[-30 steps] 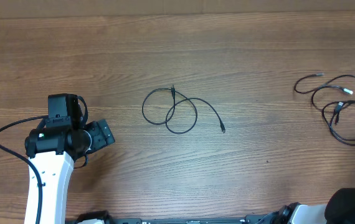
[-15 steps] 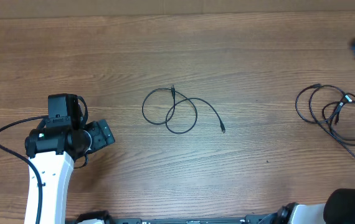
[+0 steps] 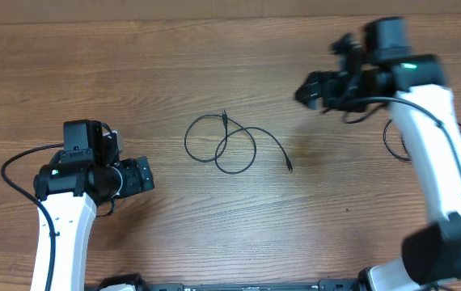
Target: Untangle cables
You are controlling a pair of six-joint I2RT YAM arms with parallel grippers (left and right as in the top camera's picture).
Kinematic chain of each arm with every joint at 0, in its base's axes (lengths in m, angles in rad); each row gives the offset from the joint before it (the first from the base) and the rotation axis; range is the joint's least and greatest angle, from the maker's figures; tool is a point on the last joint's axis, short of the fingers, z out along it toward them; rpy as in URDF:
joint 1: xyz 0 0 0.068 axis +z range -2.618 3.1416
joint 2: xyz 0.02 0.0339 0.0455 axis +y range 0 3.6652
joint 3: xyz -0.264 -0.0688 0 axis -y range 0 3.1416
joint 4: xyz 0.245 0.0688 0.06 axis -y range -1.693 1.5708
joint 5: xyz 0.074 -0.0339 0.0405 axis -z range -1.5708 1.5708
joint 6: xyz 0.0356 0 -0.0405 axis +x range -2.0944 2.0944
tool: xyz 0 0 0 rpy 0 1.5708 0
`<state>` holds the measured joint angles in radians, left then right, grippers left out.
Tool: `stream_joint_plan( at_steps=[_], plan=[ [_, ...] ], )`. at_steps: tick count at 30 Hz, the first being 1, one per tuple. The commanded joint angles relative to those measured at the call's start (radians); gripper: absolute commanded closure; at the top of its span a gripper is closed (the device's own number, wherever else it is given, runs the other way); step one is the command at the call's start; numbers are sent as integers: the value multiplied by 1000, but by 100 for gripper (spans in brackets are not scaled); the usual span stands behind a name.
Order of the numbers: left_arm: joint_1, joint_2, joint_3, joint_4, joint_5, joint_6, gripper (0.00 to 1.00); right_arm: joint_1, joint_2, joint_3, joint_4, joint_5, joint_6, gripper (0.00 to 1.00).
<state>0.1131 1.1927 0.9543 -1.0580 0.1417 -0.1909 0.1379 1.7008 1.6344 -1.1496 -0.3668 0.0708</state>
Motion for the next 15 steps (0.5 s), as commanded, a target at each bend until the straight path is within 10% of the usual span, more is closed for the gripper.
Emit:
stream_joint_plan(
  at_steps=[1,15],
  plan=[
    [-11,25,-3,1,81,88,8,125,94,-9,37,117,-39,14],
    [-143,64,-3,19,77,90,4,303,179,83,193,254,-42,7]
  ],
)
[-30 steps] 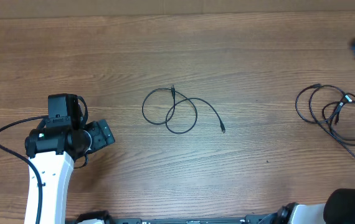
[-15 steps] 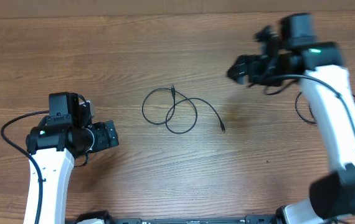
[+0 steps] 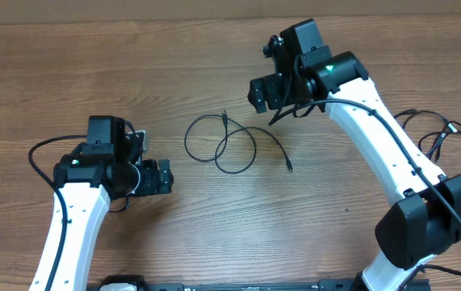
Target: Untangle cables
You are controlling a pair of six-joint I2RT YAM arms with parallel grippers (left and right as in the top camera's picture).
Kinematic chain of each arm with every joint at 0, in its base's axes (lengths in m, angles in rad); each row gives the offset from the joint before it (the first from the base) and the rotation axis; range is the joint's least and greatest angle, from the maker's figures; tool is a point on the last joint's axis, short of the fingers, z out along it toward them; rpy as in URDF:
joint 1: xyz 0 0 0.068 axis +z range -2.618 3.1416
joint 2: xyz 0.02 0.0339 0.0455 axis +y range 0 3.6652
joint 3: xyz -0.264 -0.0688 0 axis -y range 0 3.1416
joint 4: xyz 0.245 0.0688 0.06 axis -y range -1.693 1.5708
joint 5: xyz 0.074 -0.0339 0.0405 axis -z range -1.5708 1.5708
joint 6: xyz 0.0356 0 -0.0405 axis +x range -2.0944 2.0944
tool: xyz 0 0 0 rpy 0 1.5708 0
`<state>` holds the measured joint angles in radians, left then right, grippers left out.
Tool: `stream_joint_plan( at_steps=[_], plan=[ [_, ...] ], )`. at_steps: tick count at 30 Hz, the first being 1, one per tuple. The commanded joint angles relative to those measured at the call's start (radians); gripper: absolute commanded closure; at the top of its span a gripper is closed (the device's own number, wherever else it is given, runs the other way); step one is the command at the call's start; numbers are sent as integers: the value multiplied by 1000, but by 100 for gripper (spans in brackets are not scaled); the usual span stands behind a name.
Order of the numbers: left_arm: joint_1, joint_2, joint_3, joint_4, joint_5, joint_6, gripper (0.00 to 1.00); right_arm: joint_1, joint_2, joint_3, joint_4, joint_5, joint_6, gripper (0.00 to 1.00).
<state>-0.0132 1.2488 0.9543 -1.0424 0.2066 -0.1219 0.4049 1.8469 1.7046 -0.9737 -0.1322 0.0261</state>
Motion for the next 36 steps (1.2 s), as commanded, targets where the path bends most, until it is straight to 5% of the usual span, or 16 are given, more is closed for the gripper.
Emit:
stream_joint_plan(
  at_steps=[1,6,12,29,36],
  plan=[
    [-19,8,-3,3,10,21,4,43,50,13,23,19,2,7],
    [-20,8,-3,3,0,21,3,75,166,13,28,19,-5,12],
    [-20,8,-3,3,0,21,3,107,267,11,27,19,3,30],
    [-20,8,-3,3,0,21,2,134,394,-16,19,20,82,39],
    [-20,8,-3,3,1,21,2,134,394,-61,18,19,83,75]
  ],
)
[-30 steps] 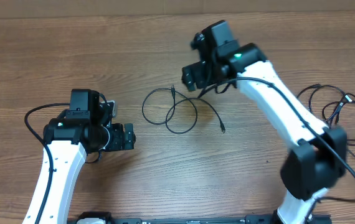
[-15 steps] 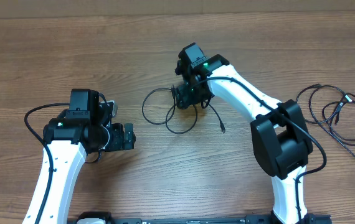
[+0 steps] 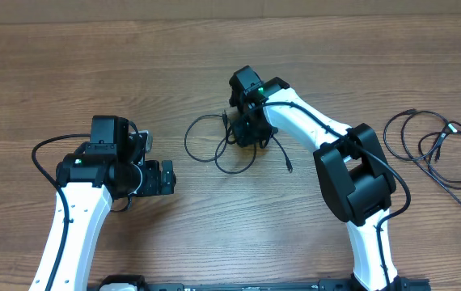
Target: Untangle cables
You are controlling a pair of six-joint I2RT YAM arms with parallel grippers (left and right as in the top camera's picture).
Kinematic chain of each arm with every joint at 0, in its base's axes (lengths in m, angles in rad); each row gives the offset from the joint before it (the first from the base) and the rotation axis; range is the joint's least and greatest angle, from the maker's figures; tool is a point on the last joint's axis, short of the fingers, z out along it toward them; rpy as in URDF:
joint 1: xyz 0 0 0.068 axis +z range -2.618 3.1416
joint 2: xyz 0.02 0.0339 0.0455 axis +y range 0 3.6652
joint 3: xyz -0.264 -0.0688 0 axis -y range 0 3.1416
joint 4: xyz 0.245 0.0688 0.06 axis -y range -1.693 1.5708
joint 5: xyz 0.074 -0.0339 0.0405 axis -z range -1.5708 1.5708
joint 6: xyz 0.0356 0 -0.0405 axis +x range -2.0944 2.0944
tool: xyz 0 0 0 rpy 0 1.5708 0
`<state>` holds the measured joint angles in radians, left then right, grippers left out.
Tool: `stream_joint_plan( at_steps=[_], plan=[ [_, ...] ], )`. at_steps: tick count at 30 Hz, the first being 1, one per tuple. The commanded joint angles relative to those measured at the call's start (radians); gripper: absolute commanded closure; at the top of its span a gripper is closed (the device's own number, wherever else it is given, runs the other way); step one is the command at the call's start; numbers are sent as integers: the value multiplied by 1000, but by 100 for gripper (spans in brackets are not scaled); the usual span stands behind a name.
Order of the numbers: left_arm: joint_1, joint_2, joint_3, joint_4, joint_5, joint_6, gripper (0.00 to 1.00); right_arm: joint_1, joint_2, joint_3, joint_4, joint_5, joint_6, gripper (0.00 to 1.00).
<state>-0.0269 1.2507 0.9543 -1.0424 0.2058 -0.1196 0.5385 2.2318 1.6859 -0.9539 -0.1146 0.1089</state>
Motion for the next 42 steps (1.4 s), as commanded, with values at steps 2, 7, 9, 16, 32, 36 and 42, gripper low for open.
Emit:
stream_joint_plan(
  at_steps=[2,7,9,16,32,36,42],
  plan=[
    [-6,6,-3,3,1,19,2,1,10,-44,-10,2,13,87],
    [-6,6,-3,3,1,19,2,1,8,-31,-32,2,70,96],
    [-6,6,-3,3,1,19,2,-5,6,-7,-61,1,75,96],
    [-6,6,-3,4,2,19,2,-71,-76,186,-187,2,79,96],
    [-6,6,-3,6,2,14,2,-533,-360,505,-363,158,108,96],
    [-6,6,-3,5,2,15,4,-705,-399,505,-362,163,132,96],
    [-6,6,-3,5,2,14,4,-933,-403,504,-366,136,180,96]
  ],
)
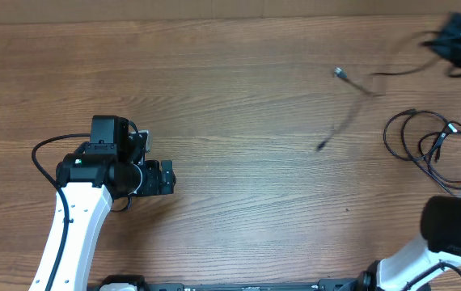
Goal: Untangle cables
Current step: 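Carry the small cable to the right edge pile and release it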
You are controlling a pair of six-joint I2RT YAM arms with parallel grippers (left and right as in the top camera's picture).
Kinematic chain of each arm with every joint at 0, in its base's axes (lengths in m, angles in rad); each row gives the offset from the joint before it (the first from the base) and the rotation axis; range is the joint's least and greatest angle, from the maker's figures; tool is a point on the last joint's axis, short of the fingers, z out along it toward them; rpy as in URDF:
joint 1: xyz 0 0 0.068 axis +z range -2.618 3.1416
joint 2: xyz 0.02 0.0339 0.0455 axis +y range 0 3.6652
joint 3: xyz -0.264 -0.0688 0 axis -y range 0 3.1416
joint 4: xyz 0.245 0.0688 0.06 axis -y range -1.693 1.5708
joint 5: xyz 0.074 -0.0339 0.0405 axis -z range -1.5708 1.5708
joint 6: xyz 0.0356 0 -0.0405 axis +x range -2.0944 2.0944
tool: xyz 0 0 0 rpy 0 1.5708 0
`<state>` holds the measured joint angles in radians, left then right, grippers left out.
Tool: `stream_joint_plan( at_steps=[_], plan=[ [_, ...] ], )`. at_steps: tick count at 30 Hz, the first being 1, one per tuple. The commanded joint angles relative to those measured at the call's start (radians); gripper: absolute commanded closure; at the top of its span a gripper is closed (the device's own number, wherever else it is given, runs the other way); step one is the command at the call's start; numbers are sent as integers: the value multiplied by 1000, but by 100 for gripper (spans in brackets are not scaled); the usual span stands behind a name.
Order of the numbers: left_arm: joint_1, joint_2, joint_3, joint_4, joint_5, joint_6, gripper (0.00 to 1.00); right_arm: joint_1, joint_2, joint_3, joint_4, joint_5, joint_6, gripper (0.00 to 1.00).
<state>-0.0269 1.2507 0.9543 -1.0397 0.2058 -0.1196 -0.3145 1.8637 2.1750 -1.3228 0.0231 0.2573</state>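
Observation:
A thin black cable (340, 124) hangs stretched out above the table at the upper right. One plug end (339, 73) points left and the other end (321, 147) trails low. The cable runs up to my right gripper (455, 47), which is blurred at the far right edge and shut on it. My left gripper (168, 178) rests low at the left of the table, its fingers apart with nothing between them, far from the cable.
A loose pile of other black cables (429, 145) lies at the right edge of the wooden table (238, 81). The left arm's own cable (43, 153) loops behind its wrist.
The right gripper was down on the looped cable at the table's middle. Now it is at the far upper right with the cable drawn out behind it, off that spot. The left arm has not moved.
The cable lay looped at the table's middle with the right gripper high at the right. The right gripper then stood nearer the loops, then down on them, while the left gripper shifted slightly right. Now the cable hangs pulled out toward the right-hand pile.

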Motion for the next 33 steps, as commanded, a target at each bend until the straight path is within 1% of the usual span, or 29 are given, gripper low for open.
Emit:
stream_joint_plan(
  at_steps=[1,6,11,13,18,19,21,23,24,26,28,30,33],
  plan=[
    [-6,6,-3,2,2,14,4,-106,-35,15,4,-5,32,96],
    [-6,6,-3,2,4,14,4,-219,-35,15,18,-5,49,96],
    [-6,6,-3,1,5,7,4,-326,-35,15,31,-6,164,96],
    [-6,6,-3,1,6,7,4,-357,-35,15,33,-10,195,96],
    [-6,6,-3,6,6,7,4,-381,-35,8,30,-15,194,96],
    [-6,6,-3,5,6,6,4,-381,-35,3,27,-28,191,93],
    [-6,6,-3,5,6,2,4,-378,-35,-2,15,-63,191,81],
    [-6,6,-3,5,6,0,4,-377,-34,-5,-3,-98,190,64],
    [-6,6,-3,5,5,0,4,-375,-33,-5,-14,-113,190,58],
    [-6,6,-3,5,5,0,4,-375,-33,-5,-34,-145,183,51],
    [-6,6,-3,6,5,0,4,-375,-33,-5,-54,-180,169,49],
    [-6,6,-3,8,5,0,4,-373,-33,-5,-72,-270,76,43],
    [-6,6,-3,27,6,0,6,-356,-33,-5,-92,-409,-57,30]
  ],
)
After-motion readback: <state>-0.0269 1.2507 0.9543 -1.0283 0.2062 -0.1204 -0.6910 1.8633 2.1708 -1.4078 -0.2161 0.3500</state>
